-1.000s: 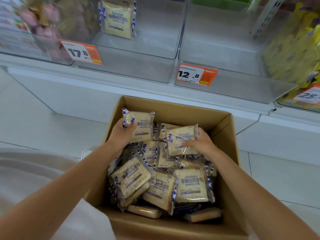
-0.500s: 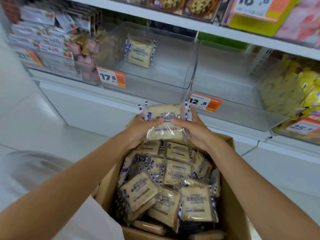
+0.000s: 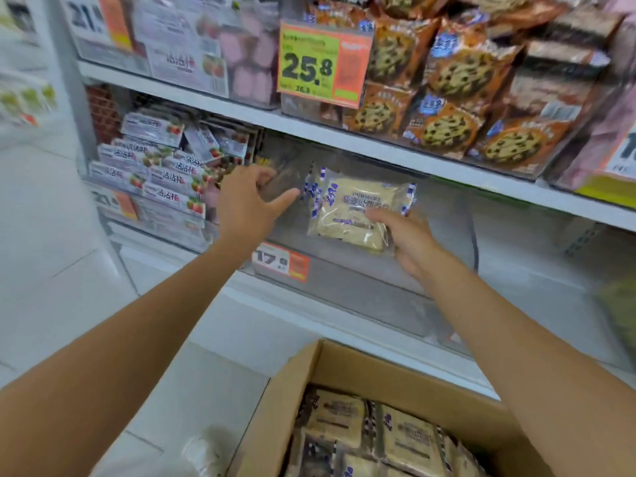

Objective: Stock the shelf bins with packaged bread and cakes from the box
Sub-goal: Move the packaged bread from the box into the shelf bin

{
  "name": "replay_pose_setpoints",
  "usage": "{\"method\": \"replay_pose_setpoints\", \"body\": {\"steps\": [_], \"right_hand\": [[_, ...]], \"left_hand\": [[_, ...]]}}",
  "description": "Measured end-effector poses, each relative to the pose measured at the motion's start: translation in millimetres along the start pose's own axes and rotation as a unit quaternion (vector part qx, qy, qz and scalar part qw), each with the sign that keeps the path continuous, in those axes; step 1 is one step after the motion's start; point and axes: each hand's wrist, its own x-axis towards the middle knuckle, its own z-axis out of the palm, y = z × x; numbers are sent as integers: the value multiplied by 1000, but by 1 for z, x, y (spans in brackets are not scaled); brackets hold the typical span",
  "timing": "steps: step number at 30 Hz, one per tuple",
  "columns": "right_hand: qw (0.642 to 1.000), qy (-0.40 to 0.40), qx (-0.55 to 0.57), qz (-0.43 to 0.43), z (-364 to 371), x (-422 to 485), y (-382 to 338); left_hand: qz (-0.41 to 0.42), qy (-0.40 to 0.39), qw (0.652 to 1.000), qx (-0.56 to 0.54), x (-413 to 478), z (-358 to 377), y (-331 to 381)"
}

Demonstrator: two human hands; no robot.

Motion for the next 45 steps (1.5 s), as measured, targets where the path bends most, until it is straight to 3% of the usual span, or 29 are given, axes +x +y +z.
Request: {"method": "replay_pose_setpoints", "body": {"steps": [3,7,9,14,17,20,23,25,33,38,41,45], "right_hand": [[999,14,-41,-29,29,48,19],[992,2,-118,-52,45,89,56],[963,10,-243,-115,41,98,69],[916,24,-287,-280,44,102,71],[878,69,-361,-307,46,104,70],[782,112,-517,-329,41,114,70],[671,75,-624,-392,38,119,69],[637,45,-654,-406,36,124,69],[683,-17,-635,-361,27,110,58],[777,-8,-531,-337,10,49,42],[812,11,-466,-350,-11,-6,38],[815,15,-461,-351,-52,-87,59]], "left_hand": [[28,11,996,80,18,11,-23],[135,70,981,123,19,22,-40],[143,73,982,97,19,23,-44],[106,63,991,58,15,22,-41],[105,59,991,59,15,22,-41],[104,62,991,58,15,21,-42],[107,70,990,53,14,22,-42],[109,73,990,51,14,22,-41],[103,58,990,71,14,20,-37],[93,68,988,104,-17,12,-12],[51,-17,998,34,-59,10,18],[-56,-178,981,-53,-134,17,53]]}}
